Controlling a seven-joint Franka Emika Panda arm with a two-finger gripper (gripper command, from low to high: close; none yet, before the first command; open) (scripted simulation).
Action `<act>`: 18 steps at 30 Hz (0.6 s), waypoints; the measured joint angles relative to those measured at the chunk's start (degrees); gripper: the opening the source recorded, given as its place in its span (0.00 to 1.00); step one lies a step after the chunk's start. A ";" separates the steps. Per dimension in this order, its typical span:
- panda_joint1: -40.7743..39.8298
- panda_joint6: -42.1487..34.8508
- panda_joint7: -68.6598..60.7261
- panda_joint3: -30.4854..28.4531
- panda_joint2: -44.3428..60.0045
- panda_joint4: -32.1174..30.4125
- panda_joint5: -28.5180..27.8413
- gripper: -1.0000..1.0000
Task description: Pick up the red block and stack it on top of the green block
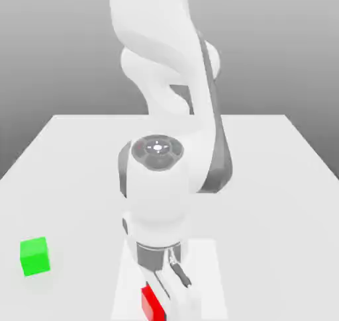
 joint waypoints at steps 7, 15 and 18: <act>-1.75 -5.77 -2.80 2.51 -7.15 -1.24 3.85 0.00; -14.92 -9.76 -10.33 -7.61 -16.52 -6.54 9.97 0.00; -20.90 -7.89 -13.01 -11.49 -16.22 -7.75 11.97 0.00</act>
